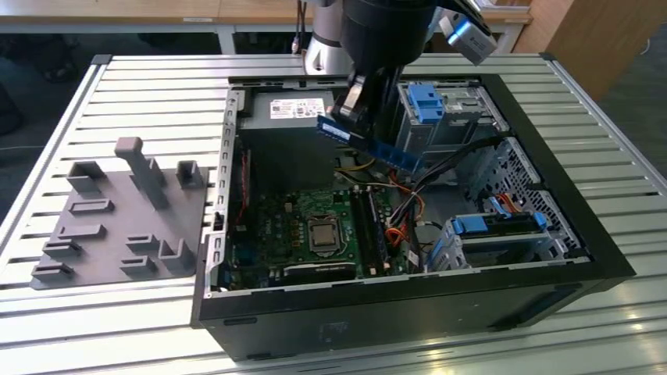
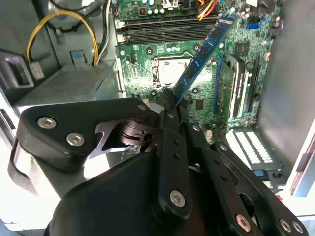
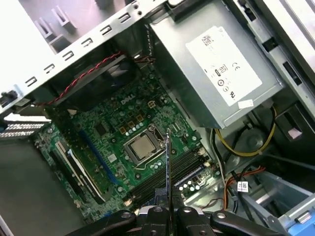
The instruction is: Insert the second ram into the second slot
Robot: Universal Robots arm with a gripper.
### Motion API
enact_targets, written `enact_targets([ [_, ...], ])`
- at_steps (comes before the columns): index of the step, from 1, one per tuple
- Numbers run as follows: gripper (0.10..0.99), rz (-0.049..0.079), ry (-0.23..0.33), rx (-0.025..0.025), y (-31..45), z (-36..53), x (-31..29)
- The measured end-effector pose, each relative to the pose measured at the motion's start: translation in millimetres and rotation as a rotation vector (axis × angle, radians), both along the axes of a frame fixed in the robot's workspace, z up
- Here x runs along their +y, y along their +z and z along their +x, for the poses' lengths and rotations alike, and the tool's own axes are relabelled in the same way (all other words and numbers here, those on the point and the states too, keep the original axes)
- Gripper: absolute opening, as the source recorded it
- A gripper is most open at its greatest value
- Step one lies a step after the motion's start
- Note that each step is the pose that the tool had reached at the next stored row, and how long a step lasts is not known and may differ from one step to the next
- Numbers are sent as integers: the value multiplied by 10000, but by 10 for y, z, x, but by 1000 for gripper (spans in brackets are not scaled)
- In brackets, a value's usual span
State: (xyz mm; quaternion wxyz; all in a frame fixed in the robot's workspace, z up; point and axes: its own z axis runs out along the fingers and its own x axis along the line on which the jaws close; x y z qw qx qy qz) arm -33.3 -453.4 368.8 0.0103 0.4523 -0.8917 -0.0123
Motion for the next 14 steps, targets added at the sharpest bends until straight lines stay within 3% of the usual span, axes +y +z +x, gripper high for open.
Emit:
enact_targets([
  [14,137,-113,-2348,-2,-53,0,0],
])
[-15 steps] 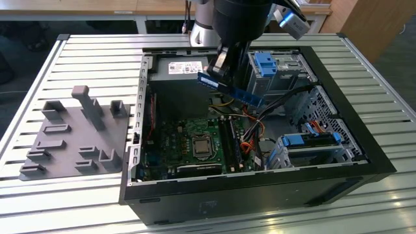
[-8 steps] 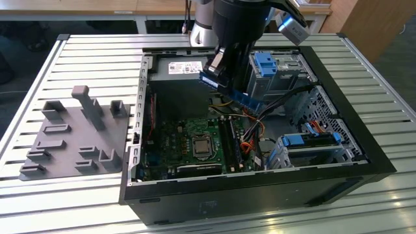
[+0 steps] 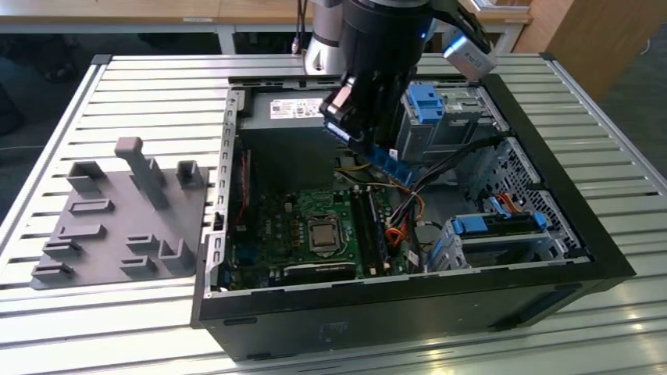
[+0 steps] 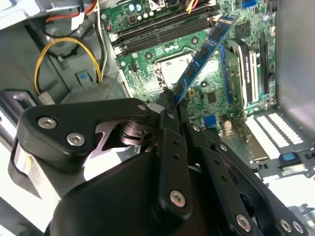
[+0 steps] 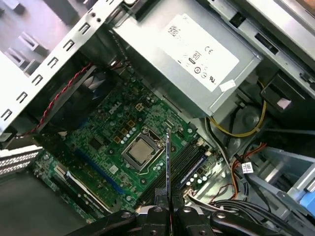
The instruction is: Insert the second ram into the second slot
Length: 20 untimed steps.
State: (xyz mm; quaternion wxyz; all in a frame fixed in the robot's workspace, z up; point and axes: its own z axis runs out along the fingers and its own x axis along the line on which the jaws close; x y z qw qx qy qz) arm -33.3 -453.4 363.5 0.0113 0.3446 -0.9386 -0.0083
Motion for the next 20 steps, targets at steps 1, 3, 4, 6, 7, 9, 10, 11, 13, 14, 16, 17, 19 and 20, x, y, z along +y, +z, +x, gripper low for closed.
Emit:
enact_targets([
  [1,137,-9,-164,0,-4,0,0],
  [3,137,-28,-487,-1,-11,0,0],
  [4,137,-39,-657,-1,-15,0,0],
  [6,137,-57,-978,-2,-22,0,0],
  [7,137,-67,-1139,-2,-26,0,0],
  [9,137,-87,-1458,-3,-33,0,0],
  [10,137,-97,-1634,-3,-37,0,0],
  [11,137,-105,-1793,-4,-41,0,0],
  [13,137,-125,-2115,-4,-48,0,0],
  [14,137,-134,-2276,-5,-51,0,0],
  [16,137,-152,-2598,-5,-59,0,0],
  [17,137,-161,-2757,-6,-62,0,0],
  [19,137,-181,-3093,-6,-70,0,0],
  [20,137,-190,-3255,-6,-74,0,0],
])
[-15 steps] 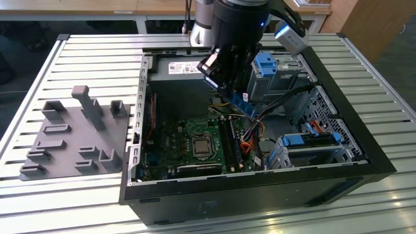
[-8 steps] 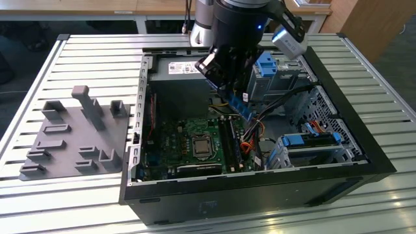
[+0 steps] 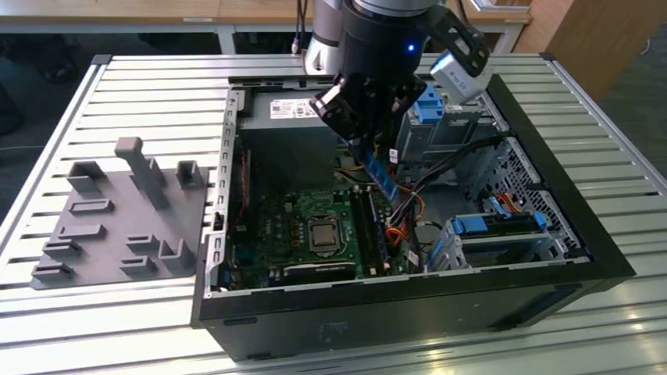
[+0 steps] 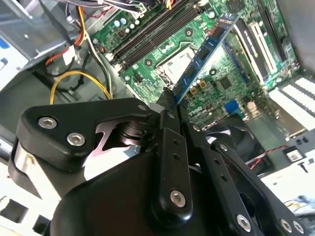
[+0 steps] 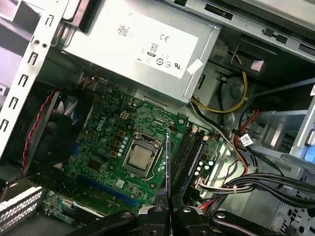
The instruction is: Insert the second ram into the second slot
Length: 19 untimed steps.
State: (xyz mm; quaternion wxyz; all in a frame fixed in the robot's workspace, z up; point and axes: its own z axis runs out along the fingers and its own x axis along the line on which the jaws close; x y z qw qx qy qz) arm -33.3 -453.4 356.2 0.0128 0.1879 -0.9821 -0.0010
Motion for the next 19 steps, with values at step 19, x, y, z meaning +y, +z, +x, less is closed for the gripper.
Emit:
enact_targets([
  [19,137,-157,-3064,-4,-84,-1,0],
])
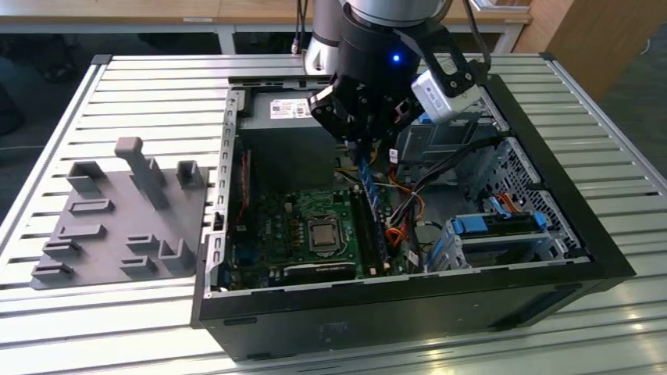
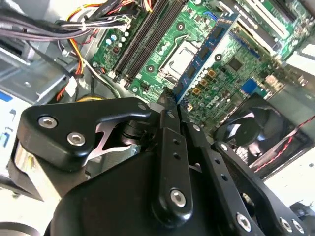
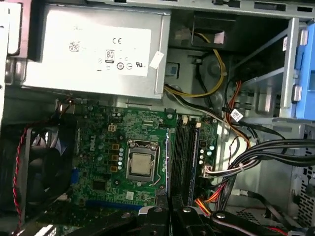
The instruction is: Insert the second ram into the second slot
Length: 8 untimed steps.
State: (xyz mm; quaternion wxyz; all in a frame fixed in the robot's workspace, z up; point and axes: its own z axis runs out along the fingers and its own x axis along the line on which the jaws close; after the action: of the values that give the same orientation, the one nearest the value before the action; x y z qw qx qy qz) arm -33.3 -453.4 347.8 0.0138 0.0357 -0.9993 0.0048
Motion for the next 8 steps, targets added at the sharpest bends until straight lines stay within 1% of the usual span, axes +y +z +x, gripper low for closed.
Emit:
enact_targets([
  [2,137,-1,-205,0,-31,4,0],
  [5,137,1,-247,0,-85,32,0],
  [8,137,1,-665,0,-135,33,0],
])
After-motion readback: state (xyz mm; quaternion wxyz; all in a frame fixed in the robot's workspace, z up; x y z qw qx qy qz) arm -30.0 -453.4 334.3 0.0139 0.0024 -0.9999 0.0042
